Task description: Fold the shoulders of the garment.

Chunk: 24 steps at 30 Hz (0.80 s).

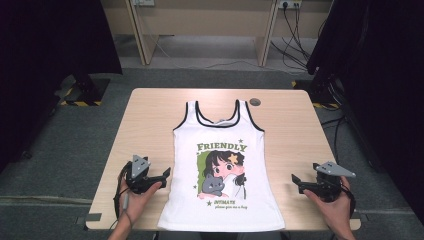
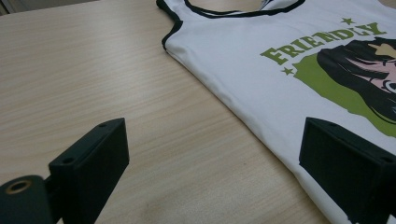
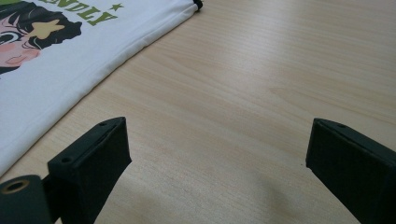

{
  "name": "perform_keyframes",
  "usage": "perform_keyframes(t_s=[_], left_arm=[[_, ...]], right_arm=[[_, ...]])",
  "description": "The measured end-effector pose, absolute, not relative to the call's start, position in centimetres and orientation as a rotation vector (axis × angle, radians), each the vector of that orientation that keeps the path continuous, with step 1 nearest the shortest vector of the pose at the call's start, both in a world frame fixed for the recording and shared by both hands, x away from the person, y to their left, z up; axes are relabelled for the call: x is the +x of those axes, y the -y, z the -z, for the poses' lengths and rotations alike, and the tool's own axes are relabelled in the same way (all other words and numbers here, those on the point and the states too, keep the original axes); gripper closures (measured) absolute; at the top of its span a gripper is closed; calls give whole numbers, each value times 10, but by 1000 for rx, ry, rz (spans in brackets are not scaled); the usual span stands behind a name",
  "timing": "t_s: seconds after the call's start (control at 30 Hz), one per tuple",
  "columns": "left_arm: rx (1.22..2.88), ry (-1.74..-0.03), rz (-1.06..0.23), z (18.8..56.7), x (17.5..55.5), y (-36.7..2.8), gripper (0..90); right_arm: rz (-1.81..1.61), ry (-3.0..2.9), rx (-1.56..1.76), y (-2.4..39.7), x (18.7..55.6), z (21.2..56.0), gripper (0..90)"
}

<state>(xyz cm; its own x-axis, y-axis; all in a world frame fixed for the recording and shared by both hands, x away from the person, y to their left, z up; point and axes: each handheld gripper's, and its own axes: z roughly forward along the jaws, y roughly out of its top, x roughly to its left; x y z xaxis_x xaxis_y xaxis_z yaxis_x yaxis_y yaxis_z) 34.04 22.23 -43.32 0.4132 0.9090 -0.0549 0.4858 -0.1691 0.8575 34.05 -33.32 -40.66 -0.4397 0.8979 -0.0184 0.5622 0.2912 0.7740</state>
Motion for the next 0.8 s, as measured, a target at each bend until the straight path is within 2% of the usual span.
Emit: perform_keyframes(t_s=[0.47,0.63,0.8], left_arm=[[1792,-1181,-583,429,350,-222,103],[1796,-1169,-555,422,379,-214,113],[1826,-1164,-550,412,426,-201,129]], right_arm=[[-987,-2111,1306,334,341,407,67],[-992,-2107,1317,335,342,407,67],[-988,-2110,1313,334,342,407,69]])
